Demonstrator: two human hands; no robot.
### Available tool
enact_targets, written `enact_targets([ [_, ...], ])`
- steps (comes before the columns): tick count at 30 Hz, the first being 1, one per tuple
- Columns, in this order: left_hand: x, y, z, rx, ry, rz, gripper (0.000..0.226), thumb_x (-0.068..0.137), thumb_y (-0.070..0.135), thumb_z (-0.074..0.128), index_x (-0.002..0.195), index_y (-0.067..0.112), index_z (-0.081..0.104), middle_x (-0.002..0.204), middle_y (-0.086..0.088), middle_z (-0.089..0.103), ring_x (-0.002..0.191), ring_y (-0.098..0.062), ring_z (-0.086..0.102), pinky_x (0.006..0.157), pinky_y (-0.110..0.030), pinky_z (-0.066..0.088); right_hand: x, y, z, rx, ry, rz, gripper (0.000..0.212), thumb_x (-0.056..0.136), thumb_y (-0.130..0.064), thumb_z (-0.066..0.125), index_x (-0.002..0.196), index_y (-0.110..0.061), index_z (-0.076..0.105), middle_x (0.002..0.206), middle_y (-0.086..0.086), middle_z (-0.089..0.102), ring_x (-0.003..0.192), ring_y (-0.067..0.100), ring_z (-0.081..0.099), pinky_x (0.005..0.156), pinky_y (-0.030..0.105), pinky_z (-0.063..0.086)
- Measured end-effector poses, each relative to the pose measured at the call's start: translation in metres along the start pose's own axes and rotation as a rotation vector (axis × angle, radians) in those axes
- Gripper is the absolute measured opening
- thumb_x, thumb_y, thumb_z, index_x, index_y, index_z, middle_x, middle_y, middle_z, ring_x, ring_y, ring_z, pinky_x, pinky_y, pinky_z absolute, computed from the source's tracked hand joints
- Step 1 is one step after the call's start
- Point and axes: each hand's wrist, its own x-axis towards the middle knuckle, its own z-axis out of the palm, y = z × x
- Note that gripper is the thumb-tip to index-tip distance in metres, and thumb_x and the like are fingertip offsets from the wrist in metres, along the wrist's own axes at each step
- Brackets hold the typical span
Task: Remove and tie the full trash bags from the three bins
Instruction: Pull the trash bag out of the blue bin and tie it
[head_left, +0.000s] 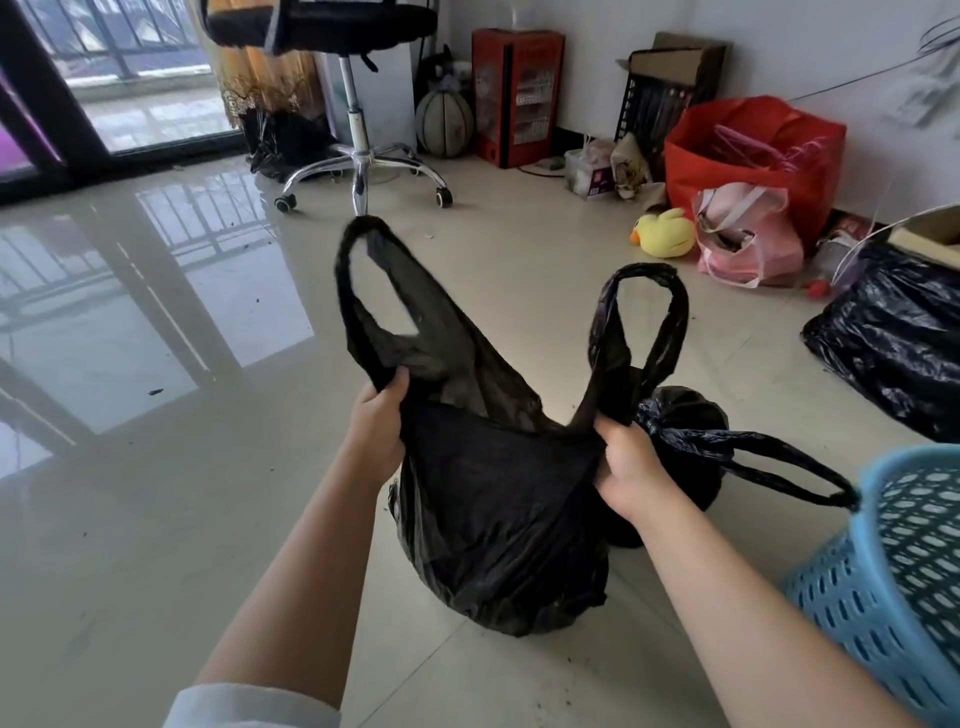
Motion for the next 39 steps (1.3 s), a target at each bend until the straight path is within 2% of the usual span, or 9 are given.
enact_targets([
  [4,0.003,-0.010,-0.001,0.139,0.034,0.112,0.035,0.099,0.024,0.037,0.129,0.010,0.046,0.107,0.001,0.060,0.098,-0.016,0.058,0.073,-0.018,0.050,0.007,0.000,0.001,0.003,0.162,0.038,0.040,0.095,-0.020,0.041,0.056,-0.017,0.033,0.025,-0.006,0.037,0.025,0.006,0.033,0.043,0.022,0.027],
  [12,-0.005,-0.011,-0.009,0.578,-0.130,-0.116,0.021,0.082,0.003,0.067,0.102,0.007,0.062,0.084,0.000,0.064,0.080,-0.016,0.061,0.076,-0.026,0.050,-0.008,-0.011,0.000,0.007,-0.027,0.099,0.033,0.093,-0.013,0.046,0.059,-0.014,0.046,0.029,-0.006,0.049,0.025,0.005,0.049,0.041,0.017,0.041],
  [15,-0.006,-0.013,0.004,0.370,-0.054,-0.149,0.010,0.093,0.003,0.050,0.094,0.004,0.060,0.078,-0.005,0.060,0.075,-0.021,0.059,0.071,-0.027,0.049,-0.005,-0.007,0.003,-0.099,0.022,0.087,0.027,0.092,-0.003,0.047,0.066,-0.011,0.052,0.041,-0.002,0.052,0.033,0.006,0.053,0.052,0.025,0.039],
  [18,-0.010,-0.012,0.009,0.093,-0.144,-0.220,0.033,0.101,0.017,0.032,0.090,0.013,0.063,0.077,0.000,0.064,0.070,-0.012,0.063,0.061,-0.020,0.052,0.001,-0.007,0.001,-0.024,0.053,0.042,0.031,0.097,-0.007,0.038,0.069,-0.008,0.051,0.052,0.004,0.053,0.046,0.014,0.055,0.057,0.027,0.041],
  [21,-0.008,-0.019,0.010,0.006,-0.173,-0.187,0.069,0.102,0.033,0.023,0.052,0.008,0.064,0.051,0.000,0.066,0.055,-0.011,0.065,0.062,-0.023,0.052,0.002,-0.009,-0.004,0.134,0.040,-0.002,0.033,0.100,-0.016,0.032,0.071,-0.011,0.048,0.044,0.000,0.066,0.043,0.010,0.065,0.064,0.031,0.046],
  [26,-0.008,-0.029,0.019,-0.061,-0.155,-0.174,0.040,0.098,0.030,0.039,0.062,0.016,0.030,0.039,0.010,0.034,0.035,-0.005,0.038,0.044,-0.015,0.037,0.001,-0.006,-0.001,0.360,0.065,0.014,0.036,0.101,-0.020,0.029,0.069,-0.011,0.045,0.028,-0.004,0.044,0.027,0.012,0.051,0.058,0.033,0.047],
  [30,-0.005,-0.032,0.023,0.078,-0.083,-0.200,0.028,0.095,0.007,0.048,0.068,0.013,0.042,0.034,0.009,0.041,0.031,-0.005,0.043,0.054,-0.023,0.038,0.003,-0.002,0.001,-0.124,0.042,0.064,0.038,0.096,-0.034,0.041,0.062,-0.018,0.038,0.024,-0.008,0.022,0.020,0.005,0.019,0.033,0.013,0.028],
  [34,-0.001,-0.027,0.024,-0.366,-0.015,-0.220,0.040,0.099,0.019,0.038,0.061,0.011,0.039,0.040,0.000,0.060,0.041,-0.012,0.065,0.064,-0.024,0.044,0.000,-0.002,0.003,-0.333,-0.052,0.031,0.033,0.092,-0.055,0.030,0.075,-0.030,0.044,0.041,-0.012,0.036,0.028,0.002,0.023,0.029,0.011,0.018],
  [39,0.003,-0.037,0.019,-0.304,0.011,-0.386,0.044,0.102,0.021,0.030,0.058,0.016,0.026,0.024,0.004,0.030,0.018,-0.004,0.030,0.029,-0.010,0.027,0.003,0.004,0.005,-0.403,-0.019,-0.124,0.035,0.100,-0.021,0.028,0.069,-0.014,0.042,0.057,0.000,0.026,0.026,0.001,0.024,0.038,0.016,0.024],
])
